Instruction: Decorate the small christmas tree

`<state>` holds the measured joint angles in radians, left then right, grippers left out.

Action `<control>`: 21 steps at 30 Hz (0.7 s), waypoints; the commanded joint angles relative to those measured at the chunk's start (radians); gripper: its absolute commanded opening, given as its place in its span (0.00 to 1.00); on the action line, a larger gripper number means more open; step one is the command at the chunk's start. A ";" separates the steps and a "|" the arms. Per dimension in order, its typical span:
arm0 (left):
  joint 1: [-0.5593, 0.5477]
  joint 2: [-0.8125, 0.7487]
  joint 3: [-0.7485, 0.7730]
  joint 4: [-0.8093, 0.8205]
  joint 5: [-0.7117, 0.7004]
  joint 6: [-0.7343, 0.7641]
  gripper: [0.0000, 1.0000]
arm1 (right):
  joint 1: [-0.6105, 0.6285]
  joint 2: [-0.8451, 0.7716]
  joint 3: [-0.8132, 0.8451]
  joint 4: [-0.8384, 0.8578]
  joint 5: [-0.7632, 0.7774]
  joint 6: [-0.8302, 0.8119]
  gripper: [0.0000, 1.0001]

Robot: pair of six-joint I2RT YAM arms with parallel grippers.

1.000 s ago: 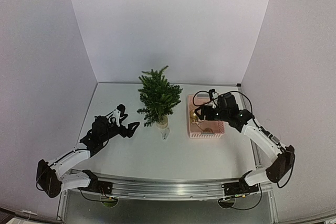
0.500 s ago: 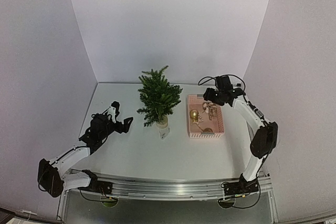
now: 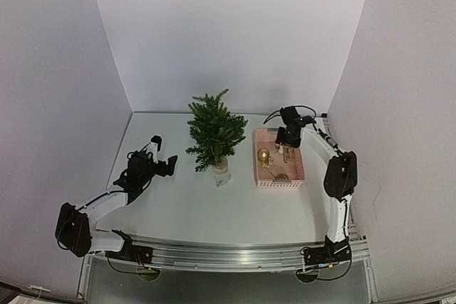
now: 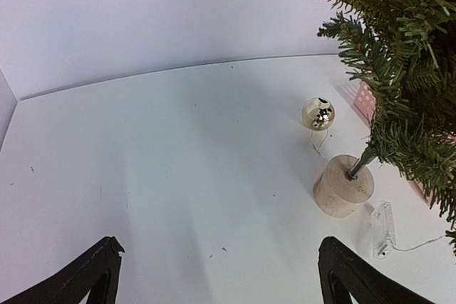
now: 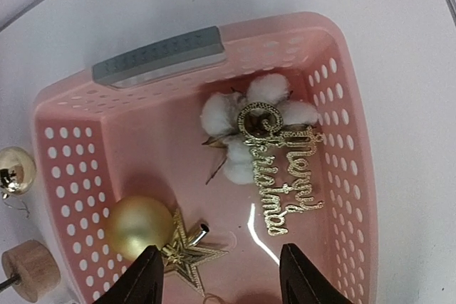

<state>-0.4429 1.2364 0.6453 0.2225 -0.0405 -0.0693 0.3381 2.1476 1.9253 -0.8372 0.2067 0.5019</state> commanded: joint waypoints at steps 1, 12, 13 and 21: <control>0.014 0.050 0.068 0.059 -0.014 0.054 0.97 | -0.005 0.056 -0.029 -0.054 0.066 0.031 0.55; 0.042 0.077 0.067 0.111 0.016 0.047 0.97 | -0.007 0.161 0.042 -0.051 0.123 -0.009 0.43; 0.042 0.077 0.065 0.111 0.016 0.044 0.97 | -0.008 0.165 0.049 -0.049 0.117 -0.019 0.42; 0.049 0.093 0.065 0.118 0.026 0.041 0.97 | -0.008 0.198 0.086 -0.048 0.130 -0.071 0.42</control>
<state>-0.4046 1.3157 0.6838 0.2976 -0.0279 -0.0260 0.3344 2.3245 1.9722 -0.8776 0.2934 0.4643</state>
